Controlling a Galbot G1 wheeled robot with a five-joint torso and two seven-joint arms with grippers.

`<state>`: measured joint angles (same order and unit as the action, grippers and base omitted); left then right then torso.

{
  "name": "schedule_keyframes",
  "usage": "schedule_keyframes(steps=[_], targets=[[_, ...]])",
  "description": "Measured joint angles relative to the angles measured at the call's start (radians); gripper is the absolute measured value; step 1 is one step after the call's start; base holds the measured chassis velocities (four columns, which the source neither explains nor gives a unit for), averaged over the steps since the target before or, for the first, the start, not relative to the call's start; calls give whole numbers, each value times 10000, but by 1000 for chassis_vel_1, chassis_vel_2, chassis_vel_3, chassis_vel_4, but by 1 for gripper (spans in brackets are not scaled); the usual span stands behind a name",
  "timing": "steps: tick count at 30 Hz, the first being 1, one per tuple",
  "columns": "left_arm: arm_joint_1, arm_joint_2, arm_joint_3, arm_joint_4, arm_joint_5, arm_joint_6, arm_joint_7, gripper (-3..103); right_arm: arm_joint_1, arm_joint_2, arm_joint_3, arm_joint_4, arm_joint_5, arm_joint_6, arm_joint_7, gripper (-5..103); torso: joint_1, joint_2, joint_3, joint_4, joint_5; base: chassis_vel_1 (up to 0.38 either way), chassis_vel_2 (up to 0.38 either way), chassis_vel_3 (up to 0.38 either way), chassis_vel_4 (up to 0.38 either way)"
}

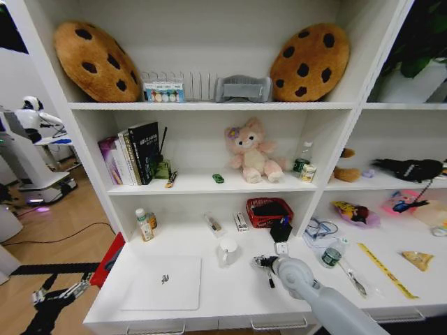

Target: Organize the objects on the table.

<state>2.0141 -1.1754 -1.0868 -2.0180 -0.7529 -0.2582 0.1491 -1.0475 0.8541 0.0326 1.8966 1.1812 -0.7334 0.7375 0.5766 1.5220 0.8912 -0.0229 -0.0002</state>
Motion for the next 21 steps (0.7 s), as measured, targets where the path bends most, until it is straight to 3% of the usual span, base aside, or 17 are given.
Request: schedule_keyframes(steps=[1, 3, 5, 6, 9, 14, 21], targets=[[0, 0, 0, 0, 0, 0, 0, 100, 0, 0, 0, 0, 0, 0, 0, 64, 0, 0, 0, 0, 0, 0, 0, 0, 0], [0, 0, 0, 0, 0, 0, 0, 100, 31, 2, -12, -3, 19, 0, 27, 52, 0, -1, 0, 0, 1, 0, 0, 0, 0], [1, 0, 0, 0, 0, 0, 0, 100, 42, 2, -14, -5, 33, 0, 38, 52, 0, 0, 1, 1, 2, 0, 0, 0, 0], [0, 0, 0, 0, 0, 0, 0, 100, 48, -2, -14, -4, 52, 0, 61, 41, 0, 0, 1, 0, 2, 0, 0, 0, 0], [1, 0, 0, 0, 0, 0, 0, 100, 49, -6, -13, 2, 82, 0, 95, 36, 0, -1, 1, 1, 3, 0, 0, 0, 0], [0, 0, 0, 0, 0, 0, 0, 100, 2, -20, 96, 43, 244, -6, 240, 14, 2, -1, 3, 0, 4, 0, 0, 0, 0], [0, 0, 0, 0, 0, 0, 0, 100, -333, 77, 629, 300, -187, -37, 67, 10, 3, -2, 3, 0, 5, 0, 0, 0, 0]])
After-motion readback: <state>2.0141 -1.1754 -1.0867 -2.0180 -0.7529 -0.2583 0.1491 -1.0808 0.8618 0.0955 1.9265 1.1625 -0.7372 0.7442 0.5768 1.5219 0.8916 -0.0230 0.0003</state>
